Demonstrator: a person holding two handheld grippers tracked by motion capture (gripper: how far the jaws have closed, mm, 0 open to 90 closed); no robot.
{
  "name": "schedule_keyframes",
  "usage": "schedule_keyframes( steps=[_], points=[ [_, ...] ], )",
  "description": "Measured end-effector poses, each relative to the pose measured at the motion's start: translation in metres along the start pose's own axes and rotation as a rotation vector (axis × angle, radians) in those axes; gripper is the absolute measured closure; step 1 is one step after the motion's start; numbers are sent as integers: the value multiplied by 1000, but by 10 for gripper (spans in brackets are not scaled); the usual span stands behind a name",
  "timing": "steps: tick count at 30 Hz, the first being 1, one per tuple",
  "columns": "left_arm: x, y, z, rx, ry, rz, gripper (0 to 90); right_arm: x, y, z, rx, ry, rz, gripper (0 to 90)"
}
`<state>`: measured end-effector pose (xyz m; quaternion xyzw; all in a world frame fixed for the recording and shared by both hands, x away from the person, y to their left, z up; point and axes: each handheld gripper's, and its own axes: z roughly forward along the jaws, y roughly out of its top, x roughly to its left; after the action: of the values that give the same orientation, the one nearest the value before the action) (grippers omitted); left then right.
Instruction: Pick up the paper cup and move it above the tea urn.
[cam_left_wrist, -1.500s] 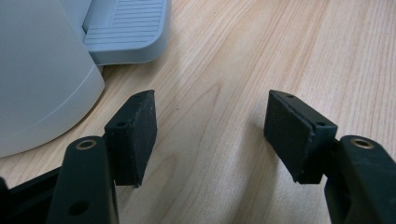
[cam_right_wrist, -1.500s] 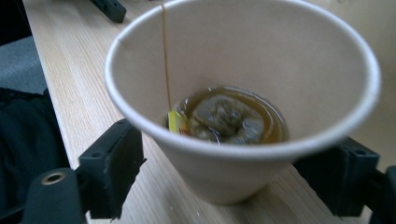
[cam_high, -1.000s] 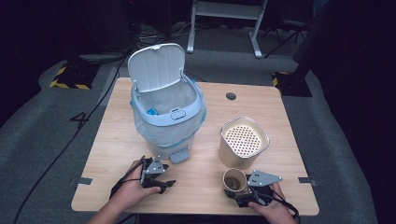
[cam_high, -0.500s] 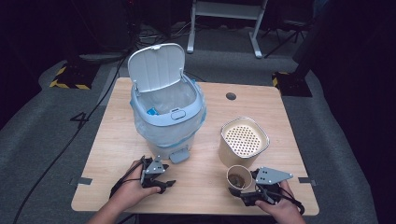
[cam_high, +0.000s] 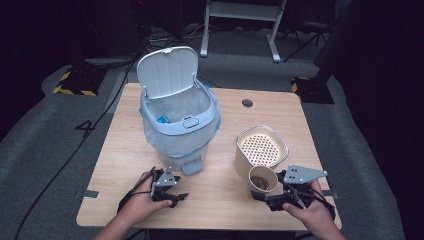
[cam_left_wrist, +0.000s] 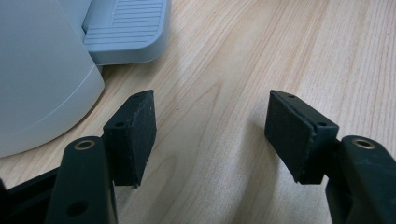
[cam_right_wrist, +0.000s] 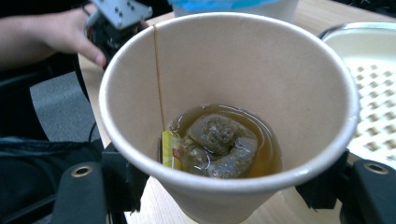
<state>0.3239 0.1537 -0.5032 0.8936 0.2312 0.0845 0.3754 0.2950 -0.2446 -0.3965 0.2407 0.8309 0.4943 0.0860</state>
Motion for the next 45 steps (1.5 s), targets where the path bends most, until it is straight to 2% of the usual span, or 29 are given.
schedule_keyframes(
  steps=[10,22,34,39,45],
  points=[
    [0,0,0,2,4,1,341,-15,31,-14,-13,-50,-12,306],
    [0,0,0,2,6,-2,340,-44,60,-18,-30,-105,-38,316],
    [0,0,0,2,6,-2,340,-79,68,-11,-38,-185,-9,316],
    [-1,0,0,2,7,-2,340,-96,66,-2,-20,-210,-2,316],
    [0,0,0,2,5,-6,339,-108,65,4,-21,-232,5,316]
  ],
)
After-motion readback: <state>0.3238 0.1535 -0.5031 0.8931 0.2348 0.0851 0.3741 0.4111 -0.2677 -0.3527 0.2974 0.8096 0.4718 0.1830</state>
